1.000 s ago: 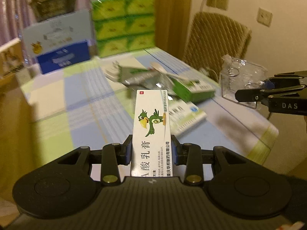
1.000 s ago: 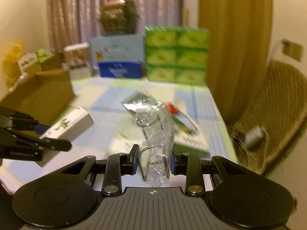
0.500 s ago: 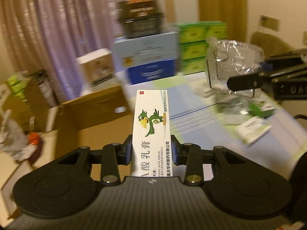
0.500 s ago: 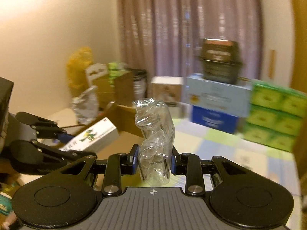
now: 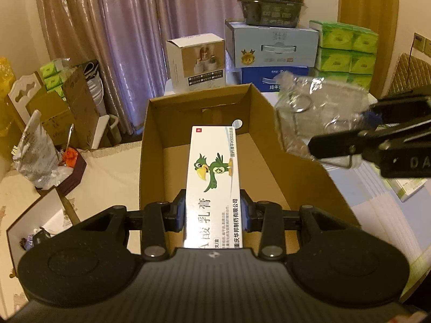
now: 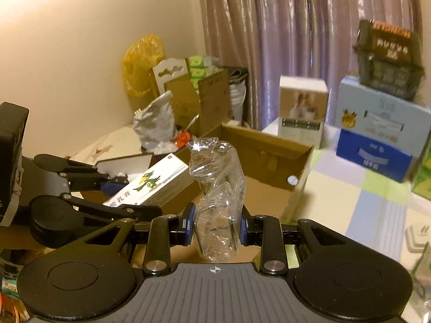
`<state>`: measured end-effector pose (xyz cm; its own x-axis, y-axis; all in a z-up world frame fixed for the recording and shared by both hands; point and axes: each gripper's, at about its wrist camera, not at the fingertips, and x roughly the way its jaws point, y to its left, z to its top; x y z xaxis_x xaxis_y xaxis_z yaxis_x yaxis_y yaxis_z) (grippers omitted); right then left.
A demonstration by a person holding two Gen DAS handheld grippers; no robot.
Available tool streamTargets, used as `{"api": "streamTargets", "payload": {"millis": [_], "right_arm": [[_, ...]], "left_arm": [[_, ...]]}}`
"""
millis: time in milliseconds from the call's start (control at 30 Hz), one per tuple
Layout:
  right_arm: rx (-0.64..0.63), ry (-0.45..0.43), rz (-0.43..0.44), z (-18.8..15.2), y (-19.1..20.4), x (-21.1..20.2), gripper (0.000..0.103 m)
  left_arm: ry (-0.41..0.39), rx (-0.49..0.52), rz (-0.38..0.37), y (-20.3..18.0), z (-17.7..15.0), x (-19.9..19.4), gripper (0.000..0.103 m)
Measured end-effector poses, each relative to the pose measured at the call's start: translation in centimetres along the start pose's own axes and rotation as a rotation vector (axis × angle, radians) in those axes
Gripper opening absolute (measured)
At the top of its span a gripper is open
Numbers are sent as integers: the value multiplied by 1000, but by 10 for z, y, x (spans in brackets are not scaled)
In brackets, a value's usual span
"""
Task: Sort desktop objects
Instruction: 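Carry both items to the cardboard box and open both tools to drop them, then return both tools to the table over the remaining boxes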
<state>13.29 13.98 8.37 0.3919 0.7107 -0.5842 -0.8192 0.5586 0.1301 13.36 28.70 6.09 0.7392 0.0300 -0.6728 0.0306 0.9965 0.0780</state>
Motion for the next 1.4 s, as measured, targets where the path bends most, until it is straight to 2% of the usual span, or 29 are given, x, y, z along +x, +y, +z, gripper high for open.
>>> {"api": "streamTargets", "payload": {"millis": [267,567,700,833,1067,1233,1400], "right_arm": [[16,46,5,-7,-6,28,28],[43,69,36,-15,-7,44,29],[54,41,44,-11,-5,38,37],[63,3,26,-8,-9,22,45],[118,-66,-29,-16,-31,-33,58],[147,-85,-100,-39,-44,-76,72],[196,-73,-161,-72,-63,-114,79]], "left_arm": [[5,-21,-15,10,-6,23,33],[-16,-47,-5,16,-12,11,33],[-18,-58,6,19,-16,3,35],[-16,-66,3,18,-18,-9,35],[-60,-65,-24,-1,-14,-33,35],[-96,-44,-75,-29,-8,-53,38],[-113,0,-142,-67,-2,-65,40]]}}
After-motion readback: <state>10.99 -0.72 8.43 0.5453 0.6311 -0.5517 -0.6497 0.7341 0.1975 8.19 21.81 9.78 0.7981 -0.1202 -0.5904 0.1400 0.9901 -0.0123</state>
